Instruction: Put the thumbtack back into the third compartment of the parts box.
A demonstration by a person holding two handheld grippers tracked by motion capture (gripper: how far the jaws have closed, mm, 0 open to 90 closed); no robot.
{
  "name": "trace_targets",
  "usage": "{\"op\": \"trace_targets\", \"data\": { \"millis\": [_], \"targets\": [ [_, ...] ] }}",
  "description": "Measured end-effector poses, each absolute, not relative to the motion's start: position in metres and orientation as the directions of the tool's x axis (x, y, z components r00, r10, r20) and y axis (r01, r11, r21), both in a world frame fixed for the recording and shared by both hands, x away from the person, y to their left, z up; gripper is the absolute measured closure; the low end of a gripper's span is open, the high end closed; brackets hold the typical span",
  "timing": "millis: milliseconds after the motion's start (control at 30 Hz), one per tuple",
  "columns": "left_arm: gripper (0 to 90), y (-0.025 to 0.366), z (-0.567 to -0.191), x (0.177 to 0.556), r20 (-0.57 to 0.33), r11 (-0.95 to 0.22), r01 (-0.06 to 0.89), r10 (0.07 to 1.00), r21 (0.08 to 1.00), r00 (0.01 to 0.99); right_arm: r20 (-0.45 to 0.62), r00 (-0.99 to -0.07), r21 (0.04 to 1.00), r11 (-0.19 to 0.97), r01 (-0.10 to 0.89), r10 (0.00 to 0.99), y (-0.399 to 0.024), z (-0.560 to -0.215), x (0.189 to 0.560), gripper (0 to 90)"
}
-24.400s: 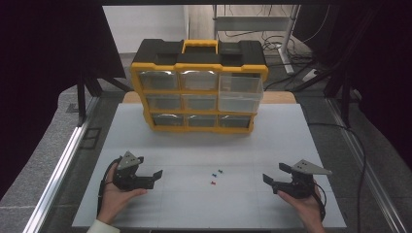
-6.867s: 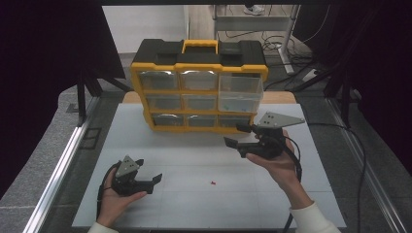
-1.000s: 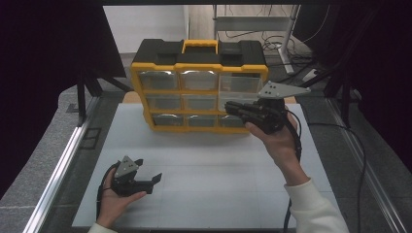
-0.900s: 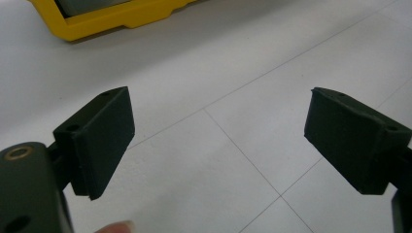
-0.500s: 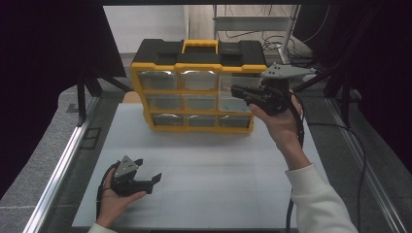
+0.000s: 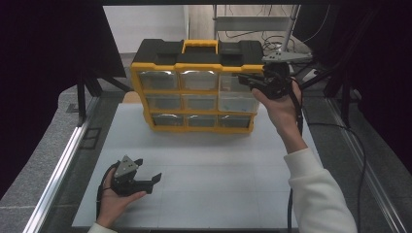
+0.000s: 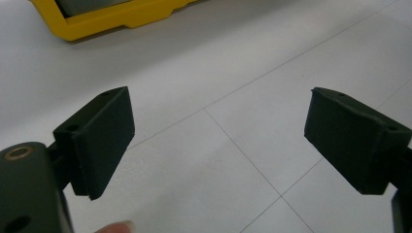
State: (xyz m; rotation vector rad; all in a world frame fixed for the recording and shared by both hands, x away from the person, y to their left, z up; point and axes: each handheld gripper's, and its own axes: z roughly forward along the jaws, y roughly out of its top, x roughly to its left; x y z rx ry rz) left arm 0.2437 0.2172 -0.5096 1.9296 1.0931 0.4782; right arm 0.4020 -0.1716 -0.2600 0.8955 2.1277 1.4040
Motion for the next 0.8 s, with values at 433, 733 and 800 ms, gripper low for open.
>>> {"op": "trace_targets", "data": {
  "millis": [433,733,800],
  "targets": [
    [11.2,0.218,-0.509,0.243,-0.076,-0.258,0.51,0.835,0.82,0.545,-0.024,-0.664,0.925,0.268,0.269,0.747,-0.169,-0.264,0.417,49.8],
    [11.2,0.217,-0.509,0.243,-0.075,-0.259,0.51,0.836,0.82,0.544,0.049,-0.729,0.935,0.225,0.274,0.683,-0.179,-0.269,0.398,36.7],
    [11.2,0.218,-0.509,0.243,-0.072,-0.257,0.508,0.838,0.822,0.541,0.062,-0.744,0.939,0.215,0.27,0.665,-0.181,-0.271,0.39,36.4]
  ]
}}
